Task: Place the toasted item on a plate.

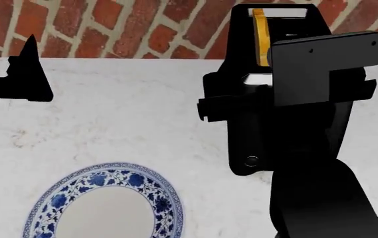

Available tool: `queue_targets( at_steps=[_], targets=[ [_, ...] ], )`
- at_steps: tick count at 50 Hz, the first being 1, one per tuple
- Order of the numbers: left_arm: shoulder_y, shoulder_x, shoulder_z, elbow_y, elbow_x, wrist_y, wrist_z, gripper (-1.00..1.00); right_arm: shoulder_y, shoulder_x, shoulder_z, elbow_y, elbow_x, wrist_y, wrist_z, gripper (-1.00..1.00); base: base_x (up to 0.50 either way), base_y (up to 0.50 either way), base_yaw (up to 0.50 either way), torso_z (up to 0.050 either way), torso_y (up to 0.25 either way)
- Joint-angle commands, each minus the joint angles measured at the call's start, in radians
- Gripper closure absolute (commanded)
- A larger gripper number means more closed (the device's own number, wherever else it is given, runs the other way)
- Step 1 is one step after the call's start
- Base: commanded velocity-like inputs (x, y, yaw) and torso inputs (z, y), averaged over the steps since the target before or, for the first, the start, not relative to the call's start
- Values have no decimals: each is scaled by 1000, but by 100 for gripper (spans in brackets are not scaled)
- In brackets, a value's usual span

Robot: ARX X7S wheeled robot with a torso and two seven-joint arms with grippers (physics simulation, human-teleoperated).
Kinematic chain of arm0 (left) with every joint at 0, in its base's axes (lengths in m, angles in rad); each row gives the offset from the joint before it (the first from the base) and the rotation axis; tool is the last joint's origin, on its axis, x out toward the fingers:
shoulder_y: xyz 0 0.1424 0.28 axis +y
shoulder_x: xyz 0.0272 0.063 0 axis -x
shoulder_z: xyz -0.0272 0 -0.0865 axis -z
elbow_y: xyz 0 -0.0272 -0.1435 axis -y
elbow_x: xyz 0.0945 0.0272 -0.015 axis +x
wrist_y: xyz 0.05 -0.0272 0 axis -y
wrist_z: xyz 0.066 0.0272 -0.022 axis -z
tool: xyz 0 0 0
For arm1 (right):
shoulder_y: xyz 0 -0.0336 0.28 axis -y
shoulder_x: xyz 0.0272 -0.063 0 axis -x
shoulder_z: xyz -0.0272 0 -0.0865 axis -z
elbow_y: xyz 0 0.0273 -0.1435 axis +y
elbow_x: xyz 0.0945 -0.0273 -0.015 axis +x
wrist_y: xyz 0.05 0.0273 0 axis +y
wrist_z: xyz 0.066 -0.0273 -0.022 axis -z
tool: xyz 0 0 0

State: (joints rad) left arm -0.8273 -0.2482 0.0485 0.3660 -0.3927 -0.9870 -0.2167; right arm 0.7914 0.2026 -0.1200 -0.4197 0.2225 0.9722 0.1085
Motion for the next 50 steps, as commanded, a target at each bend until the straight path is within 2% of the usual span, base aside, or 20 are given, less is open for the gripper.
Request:
queue_targets(
  at_steps=[1, 5, 10, 19, 25, 39, 45, 50],
  targets=[
    [-6, 1, 1, -6, -10, -11, -3, -100, 2, 2, -8, -3, 13, 12, -3, -100, 0, 0, 0, 50, 51],
    [-7, 4, -3, -9, -8, -13, -15, -100, -2, 3, -7, -1, 19, 9, -6, -100, 0, 0, 0, 42, 27],
    [-6, 2, 4, -9, -8, -9, -14, -100, 0, 4, -2, -2, 19, 7, 2, -100, 6, 500, 0, 0, 0],
    [-4, -2, 16, -3, -6, -9, -20, -100, 2, 7, 3, 2, 21, 12, 11, -100, 0, 0, 0, 0, 0],
    [-7, -3, 17, -1, -9, -11, -23, -100, 1, 9, 5, -5, 23, 10, 17, -100, 451, 122, 0, 0, 0],
    [-10, -10, 28, -4, -12, -13, -25, -100, 37, 19, 26, -17, 38, 54, 24, -100, 11, 0, 0, 0, 0],
    [-10, -12, 29, -6, -13, -10, -27, -100, 29, 22, 14, -3, 31, 49, 32, -100, 467, 0, 0, 0, 0],
    [-6, -12, 29, -7, -15, -3, -26, -100, 30, 20, 20, 13, 35, 36, 31, -100, 27, 0, 0, 0, 0]
  ],
)
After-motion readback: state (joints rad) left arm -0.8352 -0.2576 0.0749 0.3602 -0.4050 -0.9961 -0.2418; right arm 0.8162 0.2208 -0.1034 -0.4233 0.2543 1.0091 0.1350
